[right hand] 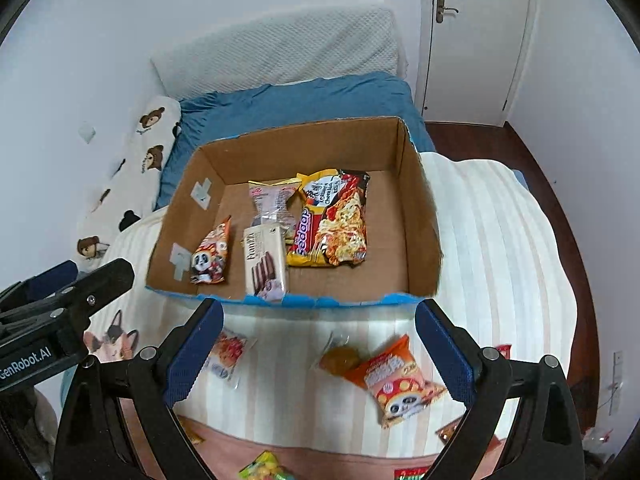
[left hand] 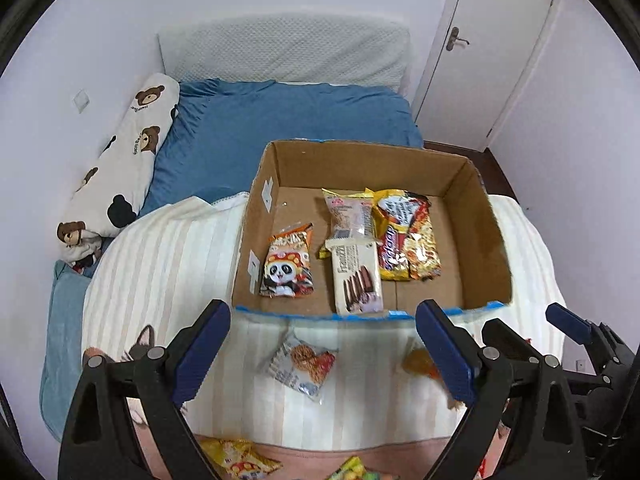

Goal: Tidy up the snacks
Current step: 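Grasp the candy-ball bag with left tool while right tool grasps the orange Cuicuijiao bag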

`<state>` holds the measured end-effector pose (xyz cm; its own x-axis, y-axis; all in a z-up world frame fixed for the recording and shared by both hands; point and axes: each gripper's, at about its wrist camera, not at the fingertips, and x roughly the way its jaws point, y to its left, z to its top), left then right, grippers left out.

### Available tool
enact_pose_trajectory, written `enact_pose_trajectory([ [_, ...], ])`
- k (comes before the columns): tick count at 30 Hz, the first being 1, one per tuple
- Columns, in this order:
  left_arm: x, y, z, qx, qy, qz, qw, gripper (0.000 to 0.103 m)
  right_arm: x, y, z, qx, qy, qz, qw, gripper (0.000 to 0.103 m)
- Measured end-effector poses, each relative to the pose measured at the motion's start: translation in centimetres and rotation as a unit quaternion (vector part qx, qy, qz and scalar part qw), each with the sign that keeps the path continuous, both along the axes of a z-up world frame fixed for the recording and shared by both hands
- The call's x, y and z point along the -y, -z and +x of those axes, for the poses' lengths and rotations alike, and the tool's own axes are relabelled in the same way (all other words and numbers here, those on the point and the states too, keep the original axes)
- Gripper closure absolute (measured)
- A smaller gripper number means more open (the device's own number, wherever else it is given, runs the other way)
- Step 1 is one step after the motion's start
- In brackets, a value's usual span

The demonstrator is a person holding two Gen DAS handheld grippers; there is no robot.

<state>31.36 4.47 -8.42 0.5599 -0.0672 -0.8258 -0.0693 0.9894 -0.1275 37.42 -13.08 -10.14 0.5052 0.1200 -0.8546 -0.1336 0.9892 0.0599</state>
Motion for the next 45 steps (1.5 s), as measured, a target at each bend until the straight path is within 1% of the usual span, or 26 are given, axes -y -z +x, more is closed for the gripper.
enact_pose_trajectory([
  [4, 0.5, 0.1, -2.9, 0.006, 0.007, 0.006, 0.9999, 0.008, 1.5, 0.0, -3.1, -0.021, -0.002, 0.029, 0.999, 0.004],
  [7, 1.4, 2.1, -5.8, -0.011, 0.023, 0.026, 0.9993, 0.008, 3.1, 1.3, -6.2, -0.045, 0.004, 0.031, 0.999, 0.004],
  [8, 1.5, 3.3, -6.8, -0.026, 0.023, 0.031, 0.9989, 0.008, 3.6, 1.8, -6.9, -0.052, 0.007, 0.031, 0.998, 0.004],
  [10, 1.8, 5.6, -8.5, -0.058, 0.026, 0.021, 0.9978, 0.008, 5.2, 3.4, -9.1, -0.072, 0.020, 0.032, 0.997, 0.004],
  [14, 2.0, 12.0, -11.4, -0.146, 0.005, -0.024, 0.9890, 0.008, 9.2, 7.9, -12.9, -0.120, 0.063, 0.017, 0.991, 0.004],
  [16, 2.3, 15.2, -12.5, -0.193, -0.008, -0.050, 0.9799, 0.008, 11.1, 10.4, -14.0, -0.145, 0.086, 0.011, 0.986, 0.004],
  [18, 2.9, 18.4, -13.4, -0.238, -0.017, -0.086, 0.9674, 0.008, 12.9, 13.2, -14.8, -0.170, 0.105, 0.006, 0.980, 0.004],
  [21, 4.2, 21.8, -14.1, -0.287, -0.021, -0.135, 0.9483, 0.008, 14.5, 16.9, -15.7, -0.201, 0.124, 0.001, 0.972, 0.005],
  [22, 4.4, 22.4, -14.1, -0.297, -0.021, -0.152, 0.9426, 0.008, 14.9, 17.8, -15.9, -0.209, 0.127, 0.004, 0.970, 0.005],
  [25, 4.9, 24.5, -13.7, -0.328, -0.048, -0.214, 0.9190, 0.008, 15.5, 20.2, -16.5, -0.221, 0.133, -0.003, 0.966, 0.008],
  [26, 4.9, 25.4, -13.5, -0.338, -0.066, -0.237, 0.9085, 0.008, 15.6, 20.7, -16.8, -0.222, 0.134, -0.002, 0.966, 0.012],
  [29, 4.6, 27.4, -12.9, -0.353, -0.120, -0.284, 0.8835, 0.008, 15.6, 21.9, -17.4, -0.224, 0.137, -0.006, 0.965, 0.017],
  [30, 4.5, 27.9, -12.8, -0.352, -0.138, -0.295, 0.8775, 0.011, 15.5, 22.1, -17.7, -0.220, 0.135, -0.014, 0.966, 0.022],
  [31, 4.5, 28.2, -12.7, -0.350, -0.149, -0.296, 0.8761, 0.025, 15.4, 22.3, -17.9, -0.216, 0.134, -0.020, 0.967, 0.024],
  [33, 4.8, 28.6, -12.3, -0.350, -0.161, -0.271, 0.8824, 0.035, 15.1, 22.4, -18.4, -0.211, 0.127, -0.023, 0.969, 0.036],
  [34, 5.3, 28.5, -12.1, -0.346, -0.149, -0.251, 0.8918, 0.037, 15.0, 22.4, -18.6, -0.209, 0.123, -0.024, 0.970, 0.037],
  [36, 6.6, 27.7, -11.7, -0.331, -0.111, -0.199, 0.9156, 0.041, 14.5, 22.5, -19.4, -0.212, 0.108, -0.015, 0.971, 0.042],
  [37, 7.5, 27.0, -11.5, -0.318, -0.081, -0.168, 0.9297, 0.043, 14.5, 22.5, -19.7, -0.216, 0.103, -0.008, 0.971, 0.042],
  [38, 8.4, 26.5, -11.4, -0.307, -0.051, -0.133, 0.9409, 0.044, 14.2, 22.6, -19.9, -0.226, 0.093, 0.001, 0.970, 0.042],
  [39, 9.1, 26.1, -11.2, -0.298, -0.028, -0.105, 0.9485, 0.044, 13.6, 22.7, -20.0, -0.239, 0.081, 0.008, 0.968, 0.041],
  [40, 9.7, 25.8, -11.0, -0.290, -0.006, -0.080, 0.9535, 0.044, 13.3, 22.8, -20.0, -0.255, 0.069, 0.019, 0.964, 0.041],
  [41, 10.1, 25.7, -10.8, -0.286, 0.008, -0.063, 0.9563, 0.044, 13.2, 22.7, -20.0, -0.267, 0.063, 0.028, 0.961, 0.035],
  [42, 10.3, 25.6, -10.5, -0.281, 0.015, -0.049, 0.9585, 0.044, 13.2, 22.4, -19.8, -0.273, 0.056, 0.031, 0.960, 0.024],
  [43, 10.3, 25.6, -10.3, -0.278, 0.016, -0.044, 0.9595, 0.045, 13.1, 21.7, -19.5, -0.268, 0.049, 0.029, 0.962, 0.018],
  [44, 10.2, 25.5, -10.0, -0.276, 0.016, -0.041, 0.9602, 0.046, 13.1, 20.4, -18.9, -0.249, 0.041, 0.030, 0.967, 0.012],
  [45, 10.1, 25.5, -9.6, -0.274, 0.011, -0.041, 0.9608, 0.047, 13.0, 19.4, -18.3, -0.237, 0.034, 0.032, 0.970, 0.012],
])
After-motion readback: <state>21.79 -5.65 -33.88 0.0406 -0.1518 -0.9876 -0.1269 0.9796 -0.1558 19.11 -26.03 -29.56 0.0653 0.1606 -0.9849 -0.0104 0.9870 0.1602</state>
